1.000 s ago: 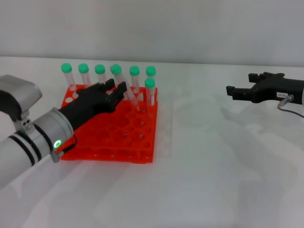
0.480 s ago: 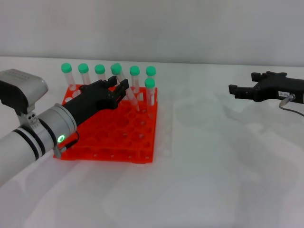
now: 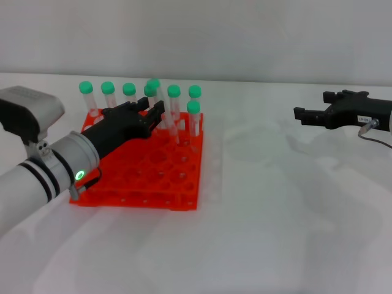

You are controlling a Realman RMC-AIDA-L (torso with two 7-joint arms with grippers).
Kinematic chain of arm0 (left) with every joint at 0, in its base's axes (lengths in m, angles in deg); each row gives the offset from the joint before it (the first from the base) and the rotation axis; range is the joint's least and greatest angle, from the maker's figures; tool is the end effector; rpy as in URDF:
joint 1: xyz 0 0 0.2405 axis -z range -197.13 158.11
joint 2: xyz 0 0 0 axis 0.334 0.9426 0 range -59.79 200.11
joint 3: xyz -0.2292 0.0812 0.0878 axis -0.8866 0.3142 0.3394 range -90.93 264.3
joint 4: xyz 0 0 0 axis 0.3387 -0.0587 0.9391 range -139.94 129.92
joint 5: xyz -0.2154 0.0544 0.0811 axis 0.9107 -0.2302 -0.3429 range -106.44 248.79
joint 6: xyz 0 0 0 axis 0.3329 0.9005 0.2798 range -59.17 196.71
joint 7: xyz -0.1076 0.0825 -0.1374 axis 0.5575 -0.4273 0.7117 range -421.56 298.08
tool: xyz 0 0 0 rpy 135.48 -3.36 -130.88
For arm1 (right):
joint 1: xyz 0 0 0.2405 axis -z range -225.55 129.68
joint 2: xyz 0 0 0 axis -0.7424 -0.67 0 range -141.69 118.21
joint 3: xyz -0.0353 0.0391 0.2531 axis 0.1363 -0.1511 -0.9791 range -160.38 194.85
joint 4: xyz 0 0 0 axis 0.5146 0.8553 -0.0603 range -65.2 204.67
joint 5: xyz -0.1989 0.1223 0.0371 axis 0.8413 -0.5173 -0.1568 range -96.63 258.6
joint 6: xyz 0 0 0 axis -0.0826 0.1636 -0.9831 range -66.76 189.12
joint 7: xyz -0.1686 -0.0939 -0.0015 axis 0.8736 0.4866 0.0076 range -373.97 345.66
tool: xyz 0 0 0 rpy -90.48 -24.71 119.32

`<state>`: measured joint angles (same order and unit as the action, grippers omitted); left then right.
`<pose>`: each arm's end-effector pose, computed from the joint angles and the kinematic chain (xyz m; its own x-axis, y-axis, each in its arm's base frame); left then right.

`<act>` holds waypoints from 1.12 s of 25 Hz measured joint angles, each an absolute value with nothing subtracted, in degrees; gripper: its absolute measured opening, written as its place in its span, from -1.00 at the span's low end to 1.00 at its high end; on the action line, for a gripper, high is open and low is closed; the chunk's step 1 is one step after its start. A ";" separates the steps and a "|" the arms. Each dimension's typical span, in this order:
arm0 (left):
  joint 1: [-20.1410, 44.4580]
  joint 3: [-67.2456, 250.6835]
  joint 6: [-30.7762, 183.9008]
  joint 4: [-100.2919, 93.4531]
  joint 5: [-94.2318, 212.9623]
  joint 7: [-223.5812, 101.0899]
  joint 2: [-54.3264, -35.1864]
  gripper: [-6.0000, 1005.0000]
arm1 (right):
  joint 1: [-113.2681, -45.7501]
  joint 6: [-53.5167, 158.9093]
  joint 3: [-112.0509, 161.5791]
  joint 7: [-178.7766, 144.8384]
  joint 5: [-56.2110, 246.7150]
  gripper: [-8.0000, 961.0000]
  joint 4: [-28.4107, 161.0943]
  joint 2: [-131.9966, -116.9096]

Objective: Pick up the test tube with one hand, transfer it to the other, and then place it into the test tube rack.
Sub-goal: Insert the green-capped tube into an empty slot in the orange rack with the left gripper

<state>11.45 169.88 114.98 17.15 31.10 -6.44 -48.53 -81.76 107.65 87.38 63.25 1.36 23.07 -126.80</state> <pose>-0.2698 0.4503 -0.0822 0.6296 0.2818 0.7240 0.7356 -0.5160 -0.4389 0.2260 0.4923 -0.0240 0.7934 -0.3768 -0.4781 -0.5987 -0.6250 -0.5010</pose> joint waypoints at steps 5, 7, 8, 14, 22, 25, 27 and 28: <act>13.14 169.97 113.51 17.01 27.90 -6.61 -48.50 -0.27 | -82.07 107.12 87.43 63.42 1.36 0.82 23.48 -126.79; 13.56 169.96 113.00 17.01 27.40 -6.60 -48.52 -0.27 | -82.14 106.93 87.43 63.51 1.36 0.82 23.75 -126.79; 13.74 169.95 112.71 17.01 27.30 -6.54 -48.52 -0.27 | -82.19 106.84 87.37 63.54 1.36 0.82 23.91 -126.79; 13.95 169.85 112.45 17.03 27.78 -6.23 -48.63 -0.26 | -82.21 106.45 87.35 63.54 1.36 0.82 24.46 -126.78; 14.05 169.74 112.35 16.98 27.75 -6.61 -48.64 -0.26 | -82.62 106.16 87.39 63.64 1.36 0.82 24.54 -126.79; 14.22 169.74 112.29 16.97 25.99 -6.89 -48.62 -0.27 | -82.81 105.42 87.57 63.68 1.36 0.82 24.67 -126.79; 14.30 169.77 112.28 16.97 25.27 -7.39 -48.63 -0.27 | -82.82 105.38 87.57 63.68 1.36 0.82 24.68 -126.79; 14.34 169.84 112.28 16.99 25.05 -7.84 -48.67 -0.27 | -82.83 105.35 87.56 63.69 1.36 0.82 24.76 -126.79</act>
<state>14.34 169.84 112.28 16.99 25.05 -7.84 -48.67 -82.83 105.35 87.56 63.69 1.36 24.76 -126.79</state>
